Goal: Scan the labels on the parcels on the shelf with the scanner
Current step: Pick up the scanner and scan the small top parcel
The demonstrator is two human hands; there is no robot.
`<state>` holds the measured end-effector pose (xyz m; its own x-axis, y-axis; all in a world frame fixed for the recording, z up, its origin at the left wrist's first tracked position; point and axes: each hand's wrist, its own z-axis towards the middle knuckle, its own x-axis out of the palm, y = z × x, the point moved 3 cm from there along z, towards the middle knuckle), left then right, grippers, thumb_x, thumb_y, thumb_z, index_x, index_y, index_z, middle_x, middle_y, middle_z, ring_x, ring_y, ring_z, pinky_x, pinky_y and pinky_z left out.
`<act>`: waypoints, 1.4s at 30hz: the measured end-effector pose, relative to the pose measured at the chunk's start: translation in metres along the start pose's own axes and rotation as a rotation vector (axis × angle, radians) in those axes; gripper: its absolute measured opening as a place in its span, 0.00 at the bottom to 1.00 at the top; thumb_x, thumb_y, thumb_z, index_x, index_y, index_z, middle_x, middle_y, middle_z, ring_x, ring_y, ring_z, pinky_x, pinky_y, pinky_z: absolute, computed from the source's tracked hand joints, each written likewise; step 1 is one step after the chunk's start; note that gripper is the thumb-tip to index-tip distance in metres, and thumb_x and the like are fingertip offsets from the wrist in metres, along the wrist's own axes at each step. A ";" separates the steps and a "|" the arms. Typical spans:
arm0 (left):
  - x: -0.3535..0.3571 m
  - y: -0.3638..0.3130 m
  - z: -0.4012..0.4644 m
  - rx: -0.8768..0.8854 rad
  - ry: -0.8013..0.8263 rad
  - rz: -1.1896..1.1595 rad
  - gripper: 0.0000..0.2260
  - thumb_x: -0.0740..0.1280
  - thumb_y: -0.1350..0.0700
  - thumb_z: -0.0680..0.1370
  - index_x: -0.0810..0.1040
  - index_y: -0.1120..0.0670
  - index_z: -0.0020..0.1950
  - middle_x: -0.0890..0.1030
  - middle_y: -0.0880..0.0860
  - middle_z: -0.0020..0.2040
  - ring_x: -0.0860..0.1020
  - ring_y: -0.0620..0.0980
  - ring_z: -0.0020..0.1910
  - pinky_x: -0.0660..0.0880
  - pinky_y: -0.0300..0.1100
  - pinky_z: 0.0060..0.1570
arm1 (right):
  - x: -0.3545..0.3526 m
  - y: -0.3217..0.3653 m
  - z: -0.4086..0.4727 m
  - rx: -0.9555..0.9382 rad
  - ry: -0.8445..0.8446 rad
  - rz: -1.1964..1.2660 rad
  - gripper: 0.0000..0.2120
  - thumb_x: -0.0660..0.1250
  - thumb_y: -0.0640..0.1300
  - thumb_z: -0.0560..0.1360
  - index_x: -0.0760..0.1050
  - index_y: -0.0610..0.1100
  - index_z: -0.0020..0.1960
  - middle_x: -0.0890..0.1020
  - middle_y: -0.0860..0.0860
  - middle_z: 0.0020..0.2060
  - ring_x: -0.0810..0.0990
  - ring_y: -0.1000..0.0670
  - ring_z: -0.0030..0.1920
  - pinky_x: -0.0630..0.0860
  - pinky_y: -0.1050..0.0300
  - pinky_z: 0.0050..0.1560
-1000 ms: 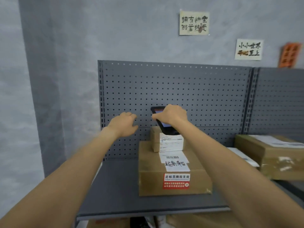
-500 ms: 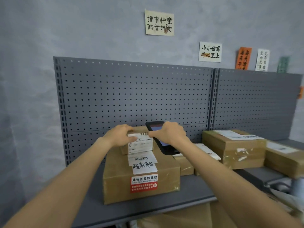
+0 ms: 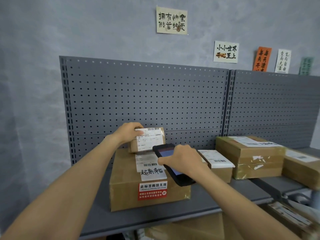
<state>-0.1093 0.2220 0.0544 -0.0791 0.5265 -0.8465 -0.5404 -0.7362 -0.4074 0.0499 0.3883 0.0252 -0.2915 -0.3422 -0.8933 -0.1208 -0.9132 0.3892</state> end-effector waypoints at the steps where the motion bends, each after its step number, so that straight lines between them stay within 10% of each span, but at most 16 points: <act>1: -0.001 0.000 0.003 -0.005 -0.001 -0.025 0.13 0.62 0.55 0.80 0.77 0.55 0.63 0.80 0.55 0.62 0.77 0.54 0.61 0.74 0.49 0.60 | -0.001 -0.001 -0.002 0.004 0.002 0.005 0.27 0.69 0.64 0.65 0.61 0.44 0.30 0.71 0.47 0.36 0.71 0.44 0.40 0.64 0.57 0.31; 7: -0.004 0.000 0.024 -0.044 0.066 -0.070 0.14 0.58 0.55 0.82 0.77 0.57 0.64 0.78 0.55 0.65 0.75 0.54 0.64 0.70 0.46 0.62 | 0.004 -0.006 -0.008 0.040 0.038 -0.032 0.26 0.68 0.65 0.65 0.64 0.44 0.32 0.74 0.46 0.42 0.74 0.44 0.44 0.68 0.56 0.39; 17: 0.011 0.025 0.054 -0.119 0.076 -0.111 0.13 0.53 0.58 0.83 0.77 0.54 0.50 0.77 0.50 0.52 0.72 0.49 0.51 0.69 0.42 0.54 | 0.021 0.000 -0.004 0.037 -0.003 -0.072 0.37 0.67 0.66 0.68 0.73 0.38 0.63 0.73 0.43 0.60 0.71 0.41 0.61 0.71 0.51 0.55; 36: 0.017 0.027 0.061 -0.127 -0.029 -0.030 0.11 0.53 0.58 0.83 0.73 0.54 0.46 0.75 0.52 0.47 0.72 0.51 0.46 0.68 0.42 0.48 | 0.024 0.003 0.005 0.039 0.009 -0.080 0.39 0.68 0.66 0.67 0.71 0.37 0.65 0.73 0.42 0.61 0.71 0.41 0.61 0.72 0.50 0.59; 42: 0.017 0.028 0.063 -0.147 -0.014 -0.056 0.16 0.52 0.59 0.82 0.79 0.59 0.58 0.76 0.52 0.53 0.73 0.51 0.54 0.68 0.42 0.52 | 0.018 -0.006 0.008 0.055 0.008 -0.067 0.38 0.68 0.66 0.68 0.72 0.37 0.64 0.73 0.42 0.60 0.71 0.41 0.61 0.71 0.50 0.56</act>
<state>-0.1780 0.2373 0.0505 -0.0647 0.5739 -0.8164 -0.4159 -0.7592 -0.5007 0.0382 0.3891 0.0091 -0.2730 -0.2824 -0.9196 -0.1917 -0.9208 0.3397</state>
